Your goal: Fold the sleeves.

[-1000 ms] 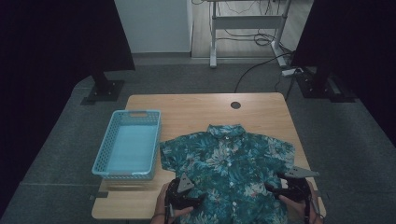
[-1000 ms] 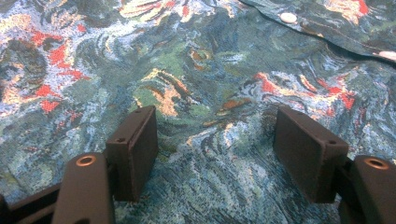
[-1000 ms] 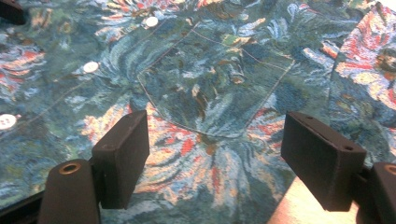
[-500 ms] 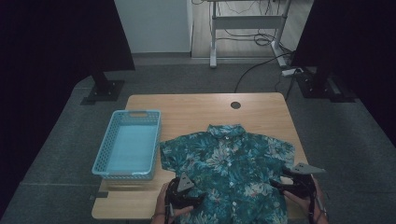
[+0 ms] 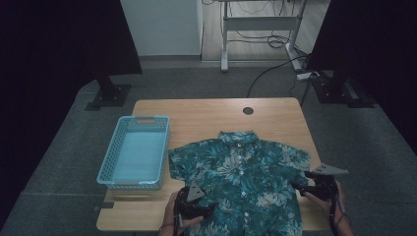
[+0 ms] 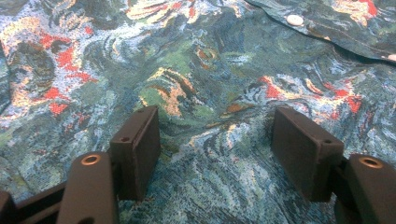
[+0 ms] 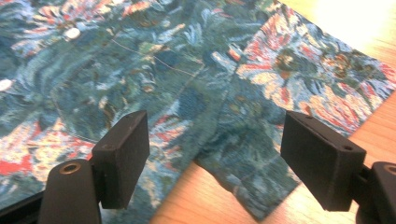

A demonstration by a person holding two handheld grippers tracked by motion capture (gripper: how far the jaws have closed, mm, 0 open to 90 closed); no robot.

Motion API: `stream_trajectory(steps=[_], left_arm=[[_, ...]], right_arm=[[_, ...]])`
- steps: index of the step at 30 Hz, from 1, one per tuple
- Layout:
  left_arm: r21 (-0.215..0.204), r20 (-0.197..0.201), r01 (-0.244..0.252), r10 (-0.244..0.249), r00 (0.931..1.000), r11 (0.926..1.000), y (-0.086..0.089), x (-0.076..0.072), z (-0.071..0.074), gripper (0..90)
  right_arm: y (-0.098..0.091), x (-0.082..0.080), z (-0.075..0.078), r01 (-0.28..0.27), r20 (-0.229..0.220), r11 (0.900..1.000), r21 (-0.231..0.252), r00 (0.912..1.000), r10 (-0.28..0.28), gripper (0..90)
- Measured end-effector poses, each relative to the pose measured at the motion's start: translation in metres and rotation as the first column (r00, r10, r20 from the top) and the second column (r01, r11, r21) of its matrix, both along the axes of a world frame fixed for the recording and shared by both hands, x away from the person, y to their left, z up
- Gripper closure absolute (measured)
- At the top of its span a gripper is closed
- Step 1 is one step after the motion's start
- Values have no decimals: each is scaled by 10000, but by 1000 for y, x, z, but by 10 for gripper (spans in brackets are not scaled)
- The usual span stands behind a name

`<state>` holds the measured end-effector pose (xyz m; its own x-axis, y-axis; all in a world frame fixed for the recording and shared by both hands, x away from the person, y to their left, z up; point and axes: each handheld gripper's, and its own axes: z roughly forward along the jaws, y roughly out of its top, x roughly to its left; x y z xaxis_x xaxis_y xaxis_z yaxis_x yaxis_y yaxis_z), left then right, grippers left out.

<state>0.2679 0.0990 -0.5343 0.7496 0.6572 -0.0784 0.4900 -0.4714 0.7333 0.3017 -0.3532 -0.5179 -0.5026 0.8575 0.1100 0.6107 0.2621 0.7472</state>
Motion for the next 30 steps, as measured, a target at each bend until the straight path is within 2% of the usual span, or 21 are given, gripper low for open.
stream_trajectory(steps=[4, 11, 22, 30], left_arm=[[-12, 5, -49, 49, 10000, 10000, 0, 0, 0, 338], [355, 273, -65, 56, 9996, 9993, -3, -2, 0, 340], [300, 233, -71, 64, 9997, 9995, -2, -1, 0, 342], [403, 319, -74, 62, 9995, 9992, -4, -2, 0, 341]], right_arm=[[-4, 1, -3, 46, -90, 10000, -13, 9999, -46, 242], [-14, 8, -5, 305, -193, 9994, 173, 9994, -302, 241], [-30, 17, -11, 824, -362, 9963, 240, 9960, -815, 241], [-36, 28, -19, 1096, -602, 9940, 28, 9922, -1092, 241]])
